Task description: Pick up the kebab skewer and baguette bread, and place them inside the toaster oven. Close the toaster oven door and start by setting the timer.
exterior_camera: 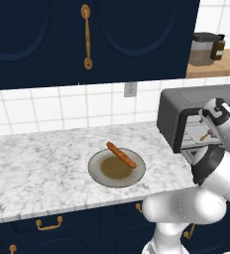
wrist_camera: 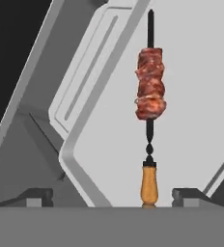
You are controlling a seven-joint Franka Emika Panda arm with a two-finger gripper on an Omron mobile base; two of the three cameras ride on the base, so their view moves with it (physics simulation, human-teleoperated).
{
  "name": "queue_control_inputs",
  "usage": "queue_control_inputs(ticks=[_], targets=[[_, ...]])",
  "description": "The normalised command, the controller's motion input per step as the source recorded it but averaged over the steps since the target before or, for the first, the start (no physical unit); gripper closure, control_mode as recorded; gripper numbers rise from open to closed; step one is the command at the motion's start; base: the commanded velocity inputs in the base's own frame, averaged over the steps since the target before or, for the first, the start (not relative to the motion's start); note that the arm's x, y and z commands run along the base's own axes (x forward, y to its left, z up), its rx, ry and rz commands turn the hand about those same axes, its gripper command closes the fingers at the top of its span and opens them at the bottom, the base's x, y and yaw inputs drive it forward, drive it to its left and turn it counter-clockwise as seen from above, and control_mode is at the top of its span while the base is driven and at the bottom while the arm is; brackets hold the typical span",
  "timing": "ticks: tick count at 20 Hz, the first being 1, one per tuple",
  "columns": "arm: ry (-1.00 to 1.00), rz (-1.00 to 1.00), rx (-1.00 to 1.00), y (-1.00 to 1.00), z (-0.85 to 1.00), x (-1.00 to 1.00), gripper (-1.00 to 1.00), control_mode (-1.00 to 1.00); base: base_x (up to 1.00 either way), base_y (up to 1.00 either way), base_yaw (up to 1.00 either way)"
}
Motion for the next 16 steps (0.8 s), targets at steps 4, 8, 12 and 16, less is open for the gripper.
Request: queue_control_inputs(ticks=[4, 8, 12, 16], targets=[[0.00, 0.04, 0.00, 0.44, 0.54, -0.84, -1.00, -1.00, 0.00, 0.00, 0.00], [0.00, 0.12, -0.18, 0.94, 0.23, -0.98, -1.00, -1.00, 0.00, 0.00, 0.00], [0.05, 0.42, -0.34, 1.00, 0.18, -0.77, -1.00, -1.00, 0.00, 0.00, 0.00], [0.04, 0.54, -0.40, 1.00, 0.00, -0.63, -1.00, -1.00, 0.00, 0.00, 0.00]])
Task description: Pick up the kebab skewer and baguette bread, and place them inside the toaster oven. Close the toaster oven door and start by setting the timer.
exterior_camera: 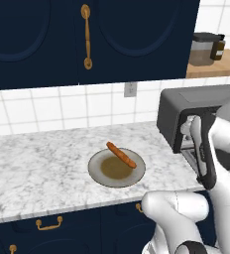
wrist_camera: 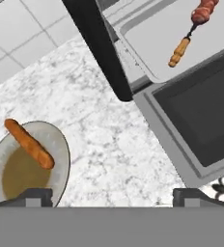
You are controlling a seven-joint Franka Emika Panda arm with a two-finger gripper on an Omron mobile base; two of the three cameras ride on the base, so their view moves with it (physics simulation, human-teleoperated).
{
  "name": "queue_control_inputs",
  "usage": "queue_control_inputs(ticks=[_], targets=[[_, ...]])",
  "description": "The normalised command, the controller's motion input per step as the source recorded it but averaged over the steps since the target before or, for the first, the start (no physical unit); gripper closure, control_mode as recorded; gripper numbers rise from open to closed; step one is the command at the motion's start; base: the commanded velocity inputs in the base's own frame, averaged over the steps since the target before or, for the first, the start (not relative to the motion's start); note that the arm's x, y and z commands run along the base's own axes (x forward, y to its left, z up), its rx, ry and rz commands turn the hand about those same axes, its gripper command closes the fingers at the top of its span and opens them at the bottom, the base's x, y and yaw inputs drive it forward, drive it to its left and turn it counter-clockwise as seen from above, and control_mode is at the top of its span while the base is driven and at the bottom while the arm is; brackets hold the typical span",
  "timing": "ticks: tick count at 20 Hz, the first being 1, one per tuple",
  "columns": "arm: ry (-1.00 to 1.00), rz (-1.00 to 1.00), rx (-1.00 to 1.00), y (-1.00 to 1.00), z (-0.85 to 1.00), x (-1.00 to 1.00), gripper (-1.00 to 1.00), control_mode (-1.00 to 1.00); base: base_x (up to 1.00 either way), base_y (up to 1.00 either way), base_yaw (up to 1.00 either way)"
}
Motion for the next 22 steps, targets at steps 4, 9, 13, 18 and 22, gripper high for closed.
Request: queue_control_inputs(ticks=[4, 9, 13, 18, 22], targets=[[0.07, 0.50, -0.28, 1.00, 0.00, -0.08, -1.00, -1.00, 0.00, 0.00, 0.00], [0.00, 0.42, -0.15, 1.00, -0.04, 0.49, -1.00, -1.00, 0.00, 0.00, 0.00], [0.00, 0.38, -0.14, 0.96, -0.14, 0.68, -1.00, -1.00, 0.00, 0.00, 0.00], [0.10, 0.24, -0.19, 0.60, -0.45, 0.67, -1.00, -1.00, 0.00, 0.00, 0.00], [0.17, 0.03, -0.26, 0.05, -0.41, 0.28, -1.00, -1.00, 0.00, 0.00, 0.00]])
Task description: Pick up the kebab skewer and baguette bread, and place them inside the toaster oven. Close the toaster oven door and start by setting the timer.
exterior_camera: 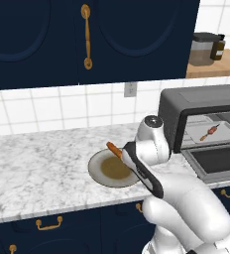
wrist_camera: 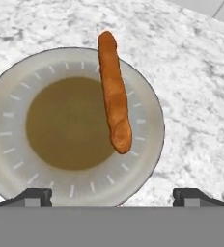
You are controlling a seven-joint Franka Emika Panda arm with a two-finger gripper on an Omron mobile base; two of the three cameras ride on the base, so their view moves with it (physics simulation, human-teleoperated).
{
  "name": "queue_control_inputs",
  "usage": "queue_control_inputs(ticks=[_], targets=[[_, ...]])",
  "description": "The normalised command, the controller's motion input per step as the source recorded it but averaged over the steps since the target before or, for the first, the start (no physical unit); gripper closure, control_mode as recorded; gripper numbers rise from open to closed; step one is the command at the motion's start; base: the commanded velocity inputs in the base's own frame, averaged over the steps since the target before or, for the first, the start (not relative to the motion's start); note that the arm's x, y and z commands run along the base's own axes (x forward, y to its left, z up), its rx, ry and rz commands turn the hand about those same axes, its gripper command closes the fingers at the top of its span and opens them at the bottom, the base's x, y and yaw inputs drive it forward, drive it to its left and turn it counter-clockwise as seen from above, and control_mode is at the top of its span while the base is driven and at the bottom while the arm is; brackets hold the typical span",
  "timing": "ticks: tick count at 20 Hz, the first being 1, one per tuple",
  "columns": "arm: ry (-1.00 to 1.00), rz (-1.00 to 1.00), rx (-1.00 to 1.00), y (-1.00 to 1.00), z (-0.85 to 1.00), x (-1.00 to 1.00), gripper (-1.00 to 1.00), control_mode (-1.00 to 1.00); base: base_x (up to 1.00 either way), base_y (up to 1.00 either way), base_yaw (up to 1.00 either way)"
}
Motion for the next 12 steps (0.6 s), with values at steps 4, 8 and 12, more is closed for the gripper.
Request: queue_control_inputs(ticks=[4, 8, 12], targets=[[0.16, 0.00, -0.22, 0.00, -0.39, 0.27, -1.00, -1.00, 0.00, 0.00, 0.00], [0.09, 0.00, -0.07, 0.00, -0.33, 0.39, -1.00, -1.00, 0.00, 0.00, 0.00], [0.11, 0.00, 0.00, 0.00, -0.36, 0.65, -1.00, -1.00, 0.00, 0.00, 0.00]])
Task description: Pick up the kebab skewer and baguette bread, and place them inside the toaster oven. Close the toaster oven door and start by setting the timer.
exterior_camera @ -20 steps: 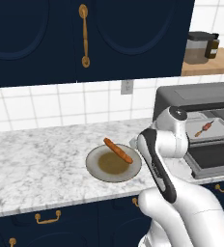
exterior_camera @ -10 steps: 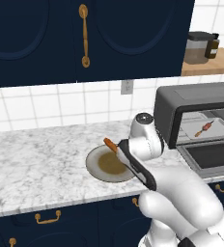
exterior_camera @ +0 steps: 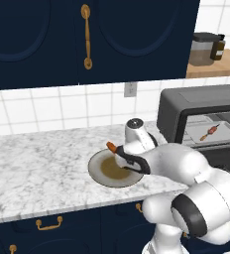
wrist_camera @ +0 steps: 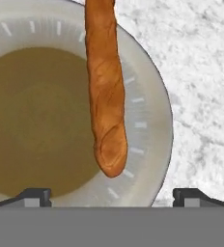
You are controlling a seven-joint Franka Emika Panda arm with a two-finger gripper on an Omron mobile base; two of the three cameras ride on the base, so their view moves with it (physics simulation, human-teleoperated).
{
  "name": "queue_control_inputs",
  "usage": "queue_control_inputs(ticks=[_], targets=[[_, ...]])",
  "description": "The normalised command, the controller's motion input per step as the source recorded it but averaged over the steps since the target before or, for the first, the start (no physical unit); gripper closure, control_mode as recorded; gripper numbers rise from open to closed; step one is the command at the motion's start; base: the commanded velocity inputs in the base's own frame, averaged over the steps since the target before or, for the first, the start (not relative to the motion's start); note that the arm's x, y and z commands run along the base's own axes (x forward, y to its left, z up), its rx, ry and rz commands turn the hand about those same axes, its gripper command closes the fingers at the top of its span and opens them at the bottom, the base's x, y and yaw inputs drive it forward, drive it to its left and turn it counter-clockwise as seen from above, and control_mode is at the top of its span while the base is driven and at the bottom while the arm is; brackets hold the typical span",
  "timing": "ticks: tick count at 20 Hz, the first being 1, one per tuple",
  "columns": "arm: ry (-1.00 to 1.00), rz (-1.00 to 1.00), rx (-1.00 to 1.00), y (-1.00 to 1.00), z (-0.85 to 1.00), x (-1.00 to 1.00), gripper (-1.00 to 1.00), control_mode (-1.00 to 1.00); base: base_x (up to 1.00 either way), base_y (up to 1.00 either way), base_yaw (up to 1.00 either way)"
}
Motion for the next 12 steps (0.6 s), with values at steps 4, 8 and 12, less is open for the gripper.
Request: queue_control_inputs(ticks=[4, 8, 12], targets=[[0.12, 0.00, 0.00, 0.01, -0.37, 0.63, -1.00, -1.00, 0.00, 0.00, 0.00], [0.12, 0.00, 0.00, 0.03, -0.39, 0.47, -1.00, -1.00, 0.00, 0.00, 0.00], [0.10, 0.00, 0.00, 0.01, -0.41, 0.20, -1.00, -1.00, 0.00, 0.00, 0.00]])
